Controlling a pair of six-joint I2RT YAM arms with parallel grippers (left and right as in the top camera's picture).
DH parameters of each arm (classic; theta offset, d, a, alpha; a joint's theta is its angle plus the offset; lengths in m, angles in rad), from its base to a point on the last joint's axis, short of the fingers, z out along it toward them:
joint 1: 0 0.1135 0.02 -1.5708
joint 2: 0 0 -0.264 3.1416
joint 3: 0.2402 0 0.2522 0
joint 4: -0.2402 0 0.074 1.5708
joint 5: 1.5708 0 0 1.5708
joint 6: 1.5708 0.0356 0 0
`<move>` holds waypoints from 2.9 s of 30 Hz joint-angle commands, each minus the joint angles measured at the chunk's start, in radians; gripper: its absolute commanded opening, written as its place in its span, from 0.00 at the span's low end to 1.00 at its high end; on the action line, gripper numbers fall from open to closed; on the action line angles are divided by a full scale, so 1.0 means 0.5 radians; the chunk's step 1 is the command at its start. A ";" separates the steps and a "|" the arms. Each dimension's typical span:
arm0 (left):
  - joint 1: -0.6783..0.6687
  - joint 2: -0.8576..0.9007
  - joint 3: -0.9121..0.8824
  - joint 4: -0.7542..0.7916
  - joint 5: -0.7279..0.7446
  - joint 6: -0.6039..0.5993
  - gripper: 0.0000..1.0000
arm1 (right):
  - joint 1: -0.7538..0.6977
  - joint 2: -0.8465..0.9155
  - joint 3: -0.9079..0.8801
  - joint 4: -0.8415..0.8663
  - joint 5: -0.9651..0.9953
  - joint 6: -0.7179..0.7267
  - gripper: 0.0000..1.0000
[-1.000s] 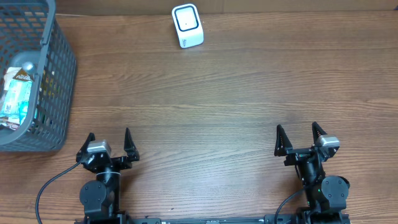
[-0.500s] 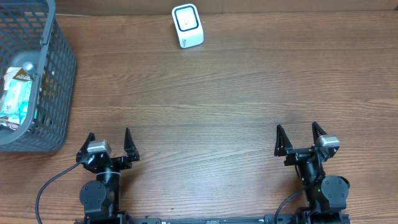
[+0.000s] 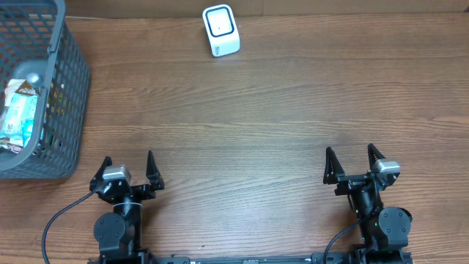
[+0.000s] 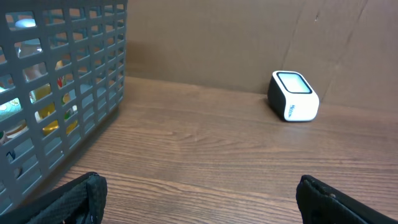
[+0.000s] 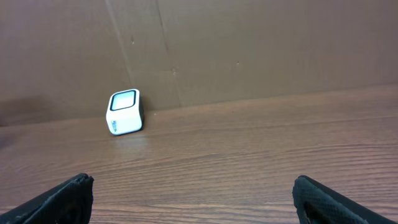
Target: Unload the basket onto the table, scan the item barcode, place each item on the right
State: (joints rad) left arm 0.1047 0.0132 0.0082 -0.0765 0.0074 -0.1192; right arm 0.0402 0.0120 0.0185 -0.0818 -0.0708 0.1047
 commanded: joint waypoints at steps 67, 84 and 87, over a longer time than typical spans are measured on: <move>-0.014 0.220 1.555 0.544 0.787 0.600 1.00 | 0.011 -0.003 -0.021 0.007 0.018 0.005 1.00; -0.014 2.245 4.078 -1.714 0.787 0.600 0.99 | 0.011 -0.003 -0.021 0.007 0.018 0.005 1.00; -0.014 2.628 4.521 -2.123 0.787 0.600 1.00 | 0.011 -0.003 -0.021 0.007 0.018 0.005 1.00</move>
State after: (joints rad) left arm 0.1047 1.1820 2.1075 -1.0454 0.3931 0.1646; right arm 0.0402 0.0120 0.0185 -0.0830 -0.0708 0.1043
